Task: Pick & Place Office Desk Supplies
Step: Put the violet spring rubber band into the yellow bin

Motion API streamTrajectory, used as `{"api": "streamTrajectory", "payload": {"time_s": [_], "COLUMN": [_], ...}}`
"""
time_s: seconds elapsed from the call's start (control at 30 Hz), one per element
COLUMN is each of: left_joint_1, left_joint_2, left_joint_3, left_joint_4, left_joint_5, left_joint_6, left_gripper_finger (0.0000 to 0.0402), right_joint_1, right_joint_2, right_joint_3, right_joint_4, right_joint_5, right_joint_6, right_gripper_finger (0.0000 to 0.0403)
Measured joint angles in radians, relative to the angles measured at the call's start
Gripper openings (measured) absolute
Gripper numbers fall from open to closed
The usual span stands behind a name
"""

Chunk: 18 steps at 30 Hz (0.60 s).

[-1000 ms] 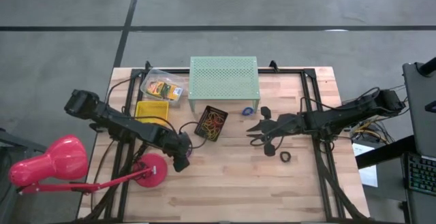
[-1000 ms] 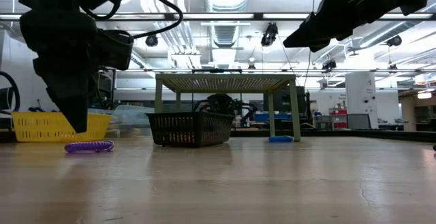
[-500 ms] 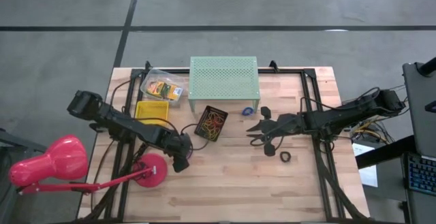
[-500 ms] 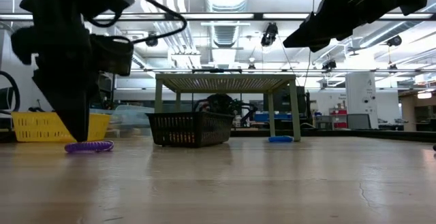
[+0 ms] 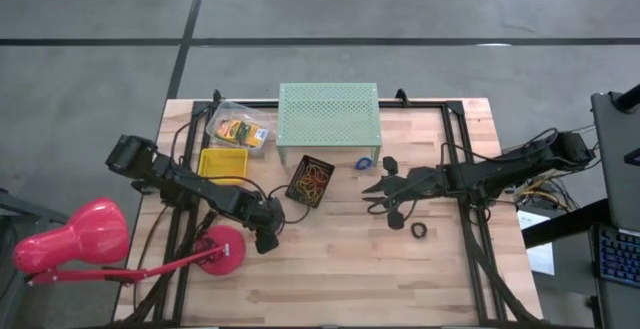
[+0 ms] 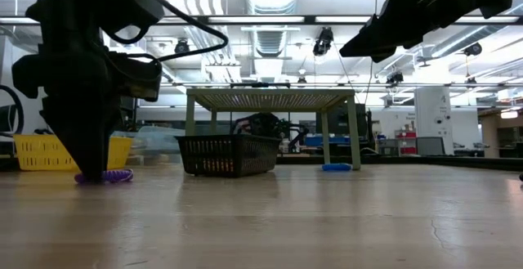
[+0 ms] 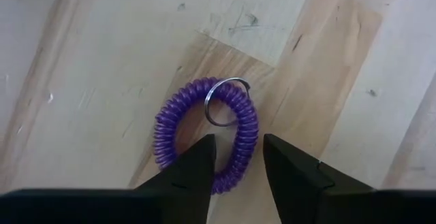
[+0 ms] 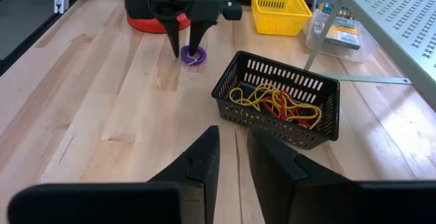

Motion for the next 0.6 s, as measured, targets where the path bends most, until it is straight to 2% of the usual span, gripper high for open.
{"api": "streamTrajectory", "payload": {"time_s": [0.37,0.6], "left_joint_1": [0.001,0.001], "left_joint_2": [-0.001,-0.001], "left_joint_3": [-0.001,-0.001], "left_joint_4": [-0.007,-0.002], "left_joint_5": [-0.025,-0.025], "left_joint_6": [-0.008,-0.008], "left_gripper_finger": [0.0027,0.0024], "right_joint_1": [0.0,0.0], "right_joint_2": [0.0,0.0], "right_joint_3": [0.0,0.0], "right_joint_4": [0.0,0.0], "right_joint_5": [0.0,0.0], "right_joint_6": [0.0,0.0], "right_gripper_finger": [0.0078,0.0087]}}
